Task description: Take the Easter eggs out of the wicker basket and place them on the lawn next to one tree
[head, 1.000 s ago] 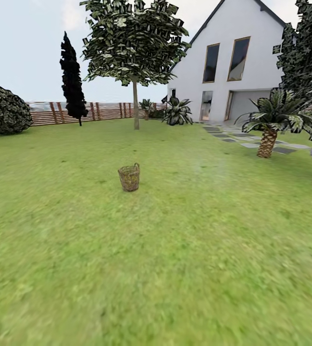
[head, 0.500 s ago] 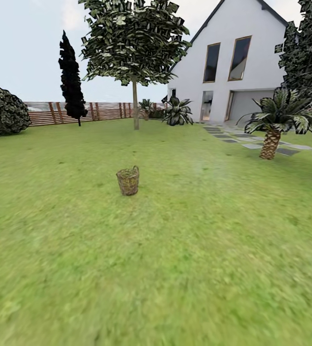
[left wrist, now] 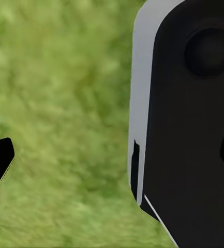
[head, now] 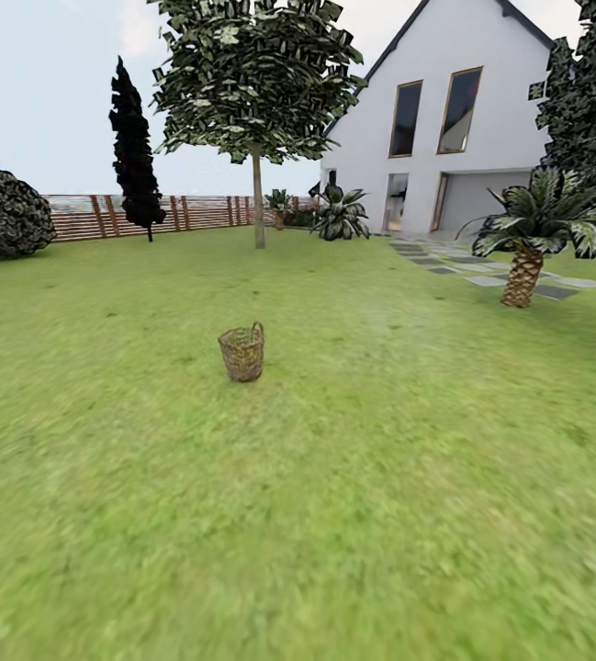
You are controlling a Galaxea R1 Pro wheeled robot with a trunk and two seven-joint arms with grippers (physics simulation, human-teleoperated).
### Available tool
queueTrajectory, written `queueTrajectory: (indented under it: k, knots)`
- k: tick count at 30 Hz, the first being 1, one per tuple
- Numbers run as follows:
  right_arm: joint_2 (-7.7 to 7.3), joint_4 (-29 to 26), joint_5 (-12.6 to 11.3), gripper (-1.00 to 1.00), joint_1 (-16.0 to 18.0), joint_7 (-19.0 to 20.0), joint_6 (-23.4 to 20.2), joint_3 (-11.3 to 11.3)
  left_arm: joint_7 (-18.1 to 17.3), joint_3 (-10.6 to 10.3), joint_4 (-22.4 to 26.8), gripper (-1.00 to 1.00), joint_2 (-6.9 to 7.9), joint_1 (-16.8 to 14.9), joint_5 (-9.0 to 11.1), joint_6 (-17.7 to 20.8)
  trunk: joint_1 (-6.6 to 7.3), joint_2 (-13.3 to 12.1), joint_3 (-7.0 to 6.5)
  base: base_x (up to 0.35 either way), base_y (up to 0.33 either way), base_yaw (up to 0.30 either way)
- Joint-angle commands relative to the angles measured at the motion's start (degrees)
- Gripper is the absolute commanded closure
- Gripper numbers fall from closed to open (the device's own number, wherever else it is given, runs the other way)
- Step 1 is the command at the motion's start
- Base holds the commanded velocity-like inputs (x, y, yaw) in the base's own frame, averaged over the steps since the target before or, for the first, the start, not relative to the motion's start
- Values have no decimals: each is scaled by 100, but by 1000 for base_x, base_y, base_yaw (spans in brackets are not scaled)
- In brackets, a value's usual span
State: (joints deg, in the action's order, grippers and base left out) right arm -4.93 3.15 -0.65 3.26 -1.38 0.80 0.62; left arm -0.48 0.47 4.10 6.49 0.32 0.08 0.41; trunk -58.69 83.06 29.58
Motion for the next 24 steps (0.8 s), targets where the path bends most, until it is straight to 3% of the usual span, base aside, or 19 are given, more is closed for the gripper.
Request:
queueTrajectory:
  k: [1, 24]
  knots:
    - [1, 13, -6, -100, 8, -12, 8, 4, -5, 5, 11, -100, 1, 3, 1, 5, -3, 2, 4, 337, 0, 0]
    - [1, 11, -6, -100, 8, -12, 8, 2, -5, 5, 11, -100, 1, 3, 1, 6, -3, 2, 4, 337, 0, 0]
